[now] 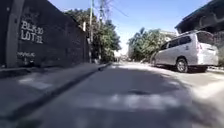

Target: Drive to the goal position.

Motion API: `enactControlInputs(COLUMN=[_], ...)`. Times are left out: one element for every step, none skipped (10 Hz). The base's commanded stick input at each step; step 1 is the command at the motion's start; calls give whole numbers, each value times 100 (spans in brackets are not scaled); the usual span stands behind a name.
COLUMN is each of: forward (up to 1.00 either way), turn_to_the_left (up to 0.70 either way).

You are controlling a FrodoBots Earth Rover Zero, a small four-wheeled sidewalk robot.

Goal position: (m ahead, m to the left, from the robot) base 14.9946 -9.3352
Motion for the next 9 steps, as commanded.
enactControlInputs(forward=[100,100,100,100,100,100,100,100,100], turn_to_the_left=[-1,0,0,0,0,0,-1,-2,-2])
